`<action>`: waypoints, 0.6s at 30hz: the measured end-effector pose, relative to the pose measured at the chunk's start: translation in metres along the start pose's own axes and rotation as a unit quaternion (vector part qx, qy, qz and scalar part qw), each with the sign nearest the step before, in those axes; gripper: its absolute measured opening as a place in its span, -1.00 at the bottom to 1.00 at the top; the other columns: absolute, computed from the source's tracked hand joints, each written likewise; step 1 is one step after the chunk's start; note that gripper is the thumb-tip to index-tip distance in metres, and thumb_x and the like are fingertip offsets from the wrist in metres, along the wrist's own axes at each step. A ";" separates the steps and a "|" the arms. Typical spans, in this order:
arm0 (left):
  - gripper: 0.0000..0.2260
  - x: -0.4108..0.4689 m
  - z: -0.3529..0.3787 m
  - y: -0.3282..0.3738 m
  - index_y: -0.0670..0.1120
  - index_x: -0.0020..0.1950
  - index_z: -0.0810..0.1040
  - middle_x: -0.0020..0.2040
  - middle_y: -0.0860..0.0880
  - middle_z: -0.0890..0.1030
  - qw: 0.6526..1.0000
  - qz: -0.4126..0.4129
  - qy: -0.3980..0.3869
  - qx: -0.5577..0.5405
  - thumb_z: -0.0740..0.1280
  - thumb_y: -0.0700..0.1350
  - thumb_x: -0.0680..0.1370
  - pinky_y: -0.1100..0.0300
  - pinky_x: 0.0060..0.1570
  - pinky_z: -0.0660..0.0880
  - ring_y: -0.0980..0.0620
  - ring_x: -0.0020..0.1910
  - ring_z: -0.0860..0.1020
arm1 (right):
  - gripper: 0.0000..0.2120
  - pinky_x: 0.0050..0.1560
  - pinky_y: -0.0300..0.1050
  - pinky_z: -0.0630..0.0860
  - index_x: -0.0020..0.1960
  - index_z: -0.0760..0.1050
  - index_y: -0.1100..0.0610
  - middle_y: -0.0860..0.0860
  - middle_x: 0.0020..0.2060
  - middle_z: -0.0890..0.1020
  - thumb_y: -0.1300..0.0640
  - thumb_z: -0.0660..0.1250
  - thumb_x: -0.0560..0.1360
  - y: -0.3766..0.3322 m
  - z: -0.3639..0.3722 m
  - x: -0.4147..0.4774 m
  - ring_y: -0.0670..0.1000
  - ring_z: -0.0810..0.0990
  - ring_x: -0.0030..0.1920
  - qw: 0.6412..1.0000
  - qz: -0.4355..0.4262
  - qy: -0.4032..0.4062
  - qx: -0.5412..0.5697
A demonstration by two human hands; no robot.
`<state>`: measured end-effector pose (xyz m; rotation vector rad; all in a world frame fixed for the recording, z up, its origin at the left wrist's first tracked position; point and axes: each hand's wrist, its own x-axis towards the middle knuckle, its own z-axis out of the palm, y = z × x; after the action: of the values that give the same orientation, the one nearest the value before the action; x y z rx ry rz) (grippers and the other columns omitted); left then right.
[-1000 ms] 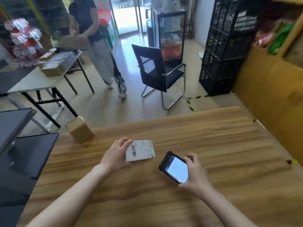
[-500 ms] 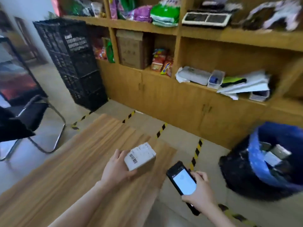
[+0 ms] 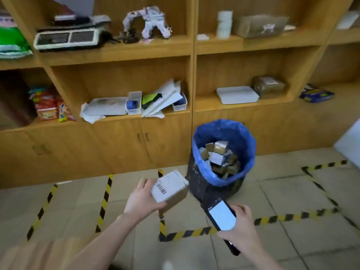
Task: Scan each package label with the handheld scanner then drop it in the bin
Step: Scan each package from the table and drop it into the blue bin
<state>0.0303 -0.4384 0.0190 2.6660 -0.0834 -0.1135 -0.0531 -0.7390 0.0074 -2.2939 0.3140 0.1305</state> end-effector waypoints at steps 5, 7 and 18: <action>-0.22 0.106 0.038 0.037 0.16 0.37 0.29 0.16 0.15 0.32 0.997 0.041 -0.059 -0.007 0.43 0.32 0.21 0.13 -0.06 0.51 0.06 0.06 0.51 | -0.48 -0.23 -0.44 0.30 -0.10 0.33 -0.05 -0.15 -0.14 0.37 0.22 0.51 0.07 0.026 -0.019 0.073 -0.05 0.30 0.10 0.999 0.027 0.020 0.034; -0.22 0.151 0.053 0.043 0.17 0.36 0.29 0.15 0.17 0.32 0.996 0.056 -0.075 -0.007 0.42 0.34 0.20 0.13 -0.06 0.51 0.08 0.05 0.50 | -0.50 -0.20 -0.40 0.28 -0.17 0.31 -0.08 -0.14 -0.19 0.38 0.24 0.51 0.08 0.031 -0.025 0.111 -0.03 0.27 0.10 0.998 0.032 0.033 0.033; -0.21 0.384 0.100 0.092 0.17 0.38 0.28 0.15 0.10 0.31 0.993 0.043 -0.109 0.006 0.43 0.38 0.23 0.10 -0.05 0.53 0.03 0.09 0.49 | -0.52 -0.07 -0.22 0.37 -0.06 0.35 0.05 -0.26 -0.11 0.23 0.19 0.50 0.11 0.035 -0.058 0.296 0.01 0.33 0.19 0.986 0.155 0.044 0.051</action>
<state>0.3997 -0.5958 -0.0531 2.6486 -0.2699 -0.3772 0.2224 -0.8590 -0.0348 -2.1399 0.7085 0.1669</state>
